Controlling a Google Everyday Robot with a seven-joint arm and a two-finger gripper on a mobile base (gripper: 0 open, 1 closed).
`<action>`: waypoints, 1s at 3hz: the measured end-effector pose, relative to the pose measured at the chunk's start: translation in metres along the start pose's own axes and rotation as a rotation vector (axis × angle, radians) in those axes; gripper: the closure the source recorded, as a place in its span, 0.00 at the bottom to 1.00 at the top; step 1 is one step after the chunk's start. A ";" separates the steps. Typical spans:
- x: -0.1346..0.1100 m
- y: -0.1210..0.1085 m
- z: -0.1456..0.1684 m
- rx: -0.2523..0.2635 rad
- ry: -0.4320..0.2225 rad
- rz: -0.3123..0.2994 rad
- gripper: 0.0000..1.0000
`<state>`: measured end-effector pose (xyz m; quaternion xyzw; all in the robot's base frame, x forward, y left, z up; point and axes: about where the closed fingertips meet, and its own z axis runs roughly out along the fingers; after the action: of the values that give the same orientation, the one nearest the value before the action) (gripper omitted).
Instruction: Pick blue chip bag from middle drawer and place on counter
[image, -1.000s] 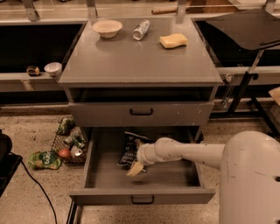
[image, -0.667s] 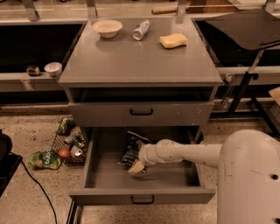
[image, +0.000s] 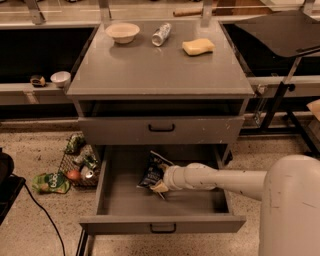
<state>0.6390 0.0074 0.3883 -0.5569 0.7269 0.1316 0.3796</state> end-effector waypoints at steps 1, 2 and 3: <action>0.001 -0.002 -0.011 0.017 -0.045 0.004 0.77; 0.002 -0.004 -0.030 0.023 -0.144 -0.001 0.99; -0.007 -0.005 -0.068 0.021 -0.295 -0.025 1.00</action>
Offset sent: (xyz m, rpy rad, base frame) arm -0.0240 -0.0396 0.0615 0.2939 -0.1491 0.0691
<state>0.6162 -0.0311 0.4400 -0.5365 0.6577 0.1995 0.4897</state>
